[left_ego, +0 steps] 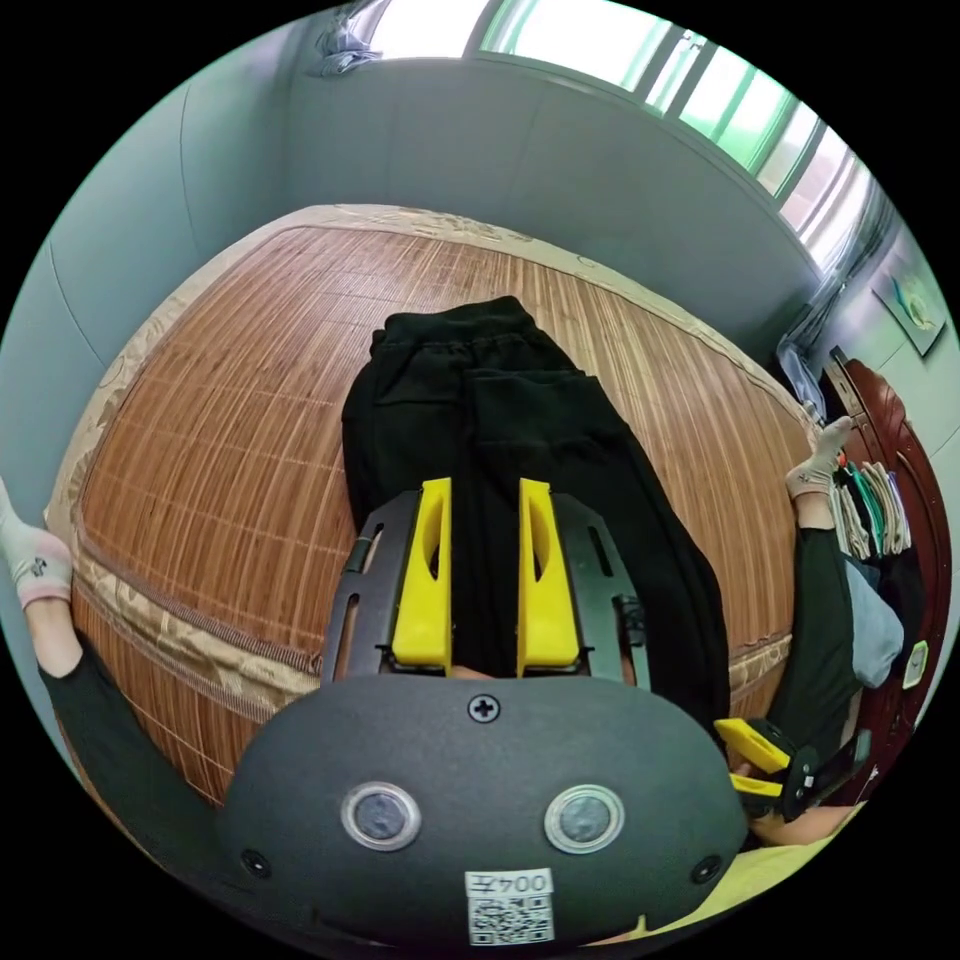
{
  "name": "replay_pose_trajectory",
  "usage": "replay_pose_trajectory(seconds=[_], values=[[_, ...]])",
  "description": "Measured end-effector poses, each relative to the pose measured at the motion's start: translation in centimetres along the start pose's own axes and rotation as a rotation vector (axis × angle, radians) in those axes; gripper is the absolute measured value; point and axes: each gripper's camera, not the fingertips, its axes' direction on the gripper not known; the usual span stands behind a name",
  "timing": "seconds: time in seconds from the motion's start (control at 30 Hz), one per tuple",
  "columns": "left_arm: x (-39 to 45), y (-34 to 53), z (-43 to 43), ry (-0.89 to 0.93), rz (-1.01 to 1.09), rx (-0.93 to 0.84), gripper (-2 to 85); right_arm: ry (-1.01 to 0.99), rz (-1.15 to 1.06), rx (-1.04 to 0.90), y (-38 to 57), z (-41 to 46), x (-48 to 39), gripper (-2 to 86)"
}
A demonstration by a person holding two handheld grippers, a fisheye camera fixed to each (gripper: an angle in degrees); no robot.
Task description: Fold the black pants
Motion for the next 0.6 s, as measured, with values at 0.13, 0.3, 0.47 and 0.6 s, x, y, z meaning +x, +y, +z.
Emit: replay_pose_trajectory(seconds=[0.13,0.3,0.47,0.6], values=[[0.0,-1.1,1.9,0.023,-0.006,-0.017,11.7,0.001,0.016,-0.01,0.0,0.3,0.8,11.5],[1.6,-0.3,2.1,-0.082,0.101,0.017,5.2,0.0,0.011,-0.016,-0.1,0.5,1.3,11.1],[1.5,0.4,1.6,-0.157,0.129,-0.026,4.8,-0.019,0.009,-0.013,-0.4,0.5,2.0,11.2],[-0.6,1.2,-1.8,0.106,0.052,0.002,6.5,-0.022,-0.014,-0.018,-0.9,0.3,2.2,11.7]])
